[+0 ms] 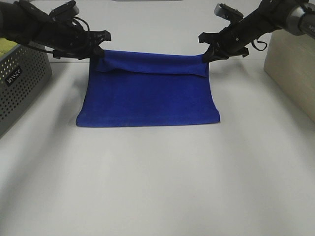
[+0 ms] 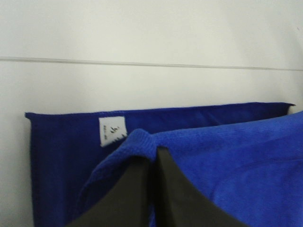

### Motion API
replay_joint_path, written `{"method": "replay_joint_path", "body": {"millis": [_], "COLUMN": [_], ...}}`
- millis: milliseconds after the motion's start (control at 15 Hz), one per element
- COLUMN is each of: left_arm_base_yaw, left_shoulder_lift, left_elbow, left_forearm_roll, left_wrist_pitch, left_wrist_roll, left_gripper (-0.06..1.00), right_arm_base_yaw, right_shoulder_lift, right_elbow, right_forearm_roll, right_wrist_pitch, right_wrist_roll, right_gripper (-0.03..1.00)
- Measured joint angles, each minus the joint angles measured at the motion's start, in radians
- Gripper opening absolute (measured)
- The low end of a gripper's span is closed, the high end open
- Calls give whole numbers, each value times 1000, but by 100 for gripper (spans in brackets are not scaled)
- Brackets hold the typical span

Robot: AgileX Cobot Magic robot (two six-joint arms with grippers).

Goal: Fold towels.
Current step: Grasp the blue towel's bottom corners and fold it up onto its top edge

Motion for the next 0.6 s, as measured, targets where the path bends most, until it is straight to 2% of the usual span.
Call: {"method": "replay_joint_path", "body": {"millis": [200, 333, 400, 467, 533, 600], "left_arm_base_yaw": [0, 0, 0, -1, -1, -2], "left_shoulder_lift": [43, 47, 47, 47, 47, 47], "left_elbow": [-2, -3, -3, -3, -3, -3], "left_forearm_roll": [0, 0, 0, 0, 0, 0], "left_wrist_pitch": [-69, -85, -94, -105, -107, -107], "left_wrist_roll": [27, 43, 46, 50, 50, 51], "left_gripper": [1, 5, 11, 21, 29, 44], "right_arm_base_yaw": [1, 1, 1, 1, 1, 1], "right_shoulder_lift": [14, 14, 14, 14, 14, 14], "right_elbow": [0, -1, -1, -1, -2, -3], "right_forearm_roll": [-3, -3, -7, -8, -8, -11], "right_wrist_pitch": [-38, -44, -51, -55, -56, -57], "right_wrist_roll": [-6, -8, -8, -8, -8, -8], "right_gripper": [2, 6, 13, 18, 29, 44]}}
